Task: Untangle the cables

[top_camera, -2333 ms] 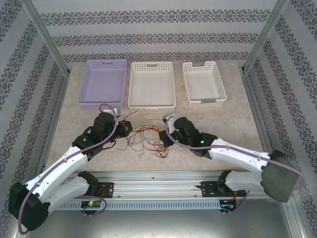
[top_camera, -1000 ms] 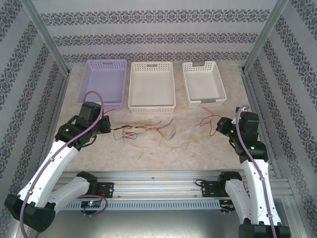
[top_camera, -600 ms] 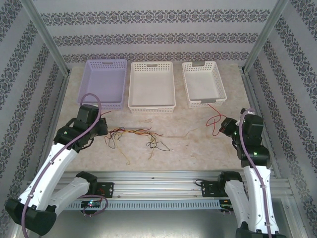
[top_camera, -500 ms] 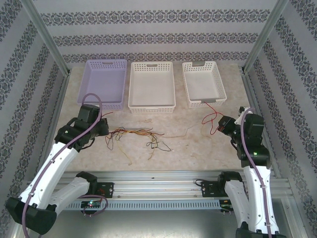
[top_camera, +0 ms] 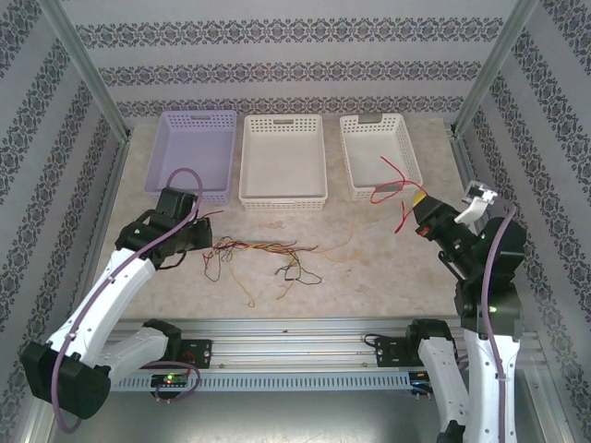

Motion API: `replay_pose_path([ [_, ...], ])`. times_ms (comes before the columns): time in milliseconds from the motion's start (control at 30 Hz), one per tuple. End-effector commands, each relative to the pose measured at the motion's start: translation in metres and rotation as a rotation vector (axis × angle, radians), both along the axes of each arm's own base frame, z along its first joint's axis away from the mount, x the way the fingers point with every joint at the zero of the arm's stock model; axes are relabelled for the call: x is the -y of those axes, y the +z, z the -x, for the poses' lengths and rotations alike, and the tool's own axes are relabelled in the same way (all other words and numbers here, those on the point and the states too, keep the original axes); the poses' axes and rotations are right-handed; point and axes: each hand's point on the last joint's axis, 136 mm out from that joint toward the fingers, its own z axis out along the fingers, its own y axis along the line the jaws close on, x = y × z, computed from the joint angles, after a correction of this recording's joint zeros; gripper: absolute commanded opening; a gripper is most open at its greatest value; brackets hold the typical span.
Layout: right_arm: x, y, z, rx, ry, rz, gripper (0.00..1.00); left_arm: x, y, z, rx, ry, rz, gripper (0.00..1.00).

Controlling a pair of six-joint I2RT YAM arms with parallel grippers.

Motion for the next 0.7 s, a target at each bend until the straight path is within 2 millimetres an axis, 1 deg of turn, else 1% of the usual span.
replay_pose_path([
  [0, -0.031, 0.015, -0.001, 0.035, 0.173, -0.059, 0.00, 0.028, 0.021, -0.021, 0.070, -0.030, 0.150, 0.14],
  [67, -0.043, 0.014, -0.001, 0.035, 0.220, -0.037, 0.00, 0.041, 0.022, -0.029, 0.081, -0.049, 0.190, 0.22],
  [167, -0.067, 0.011, -0.003, 0.032, 0.304, -0.001, 0.00, 0.058, 0.024, -0.038, 0.096, -0.083, 0.226, 0.28],
  [233, -0.083, 0.006, -0.004, 0.023, 0.351, 0.036, 0.00, 0.068, 0.025, -0.043, 0.110, -0.099, 0.237, 0.34],
  [333, -0.103, -0.003, -0.010, 0.006, 0.387, 0.084, 0.00, 0.083, 0.026, -0.048, 0.121, -0.134, 0.262, 0.45],
  [367, -0.108, -0.006, -0.013, -0.002, 0.396, 0.097, 0.00, 0.088, 0.028, -0.048, 0.128, -0.150, 0.275, 0.51],
  [400, -0.112, -0.010, -0.016, -0.013, 0.402, 0.104, 0.00, 0.094, 0.031, -0.047, 0.136, -0.169, 0.293, 0.57],
  [467, -0.119, -0.016, -0.022, -0.032, 0.415, 0.110, 0.00, 0.101, 0.037, -0.045, 0.160, -0.195, 0.309, 0.66],
  [533, -0.123, -0.021, -0.028, -0.048, 0.421, 0.113, 0.00, 0.108, 0.045, -0.041, 0.192, -0.233, 0.333, 0.72],
  [667, -0.130, -0.023, -0.036, -0.056, 0.431, 0.109, 0.00, 0.122, 0.060, -0.028, 0.268, -0.316, 0.401, 0.86],
])
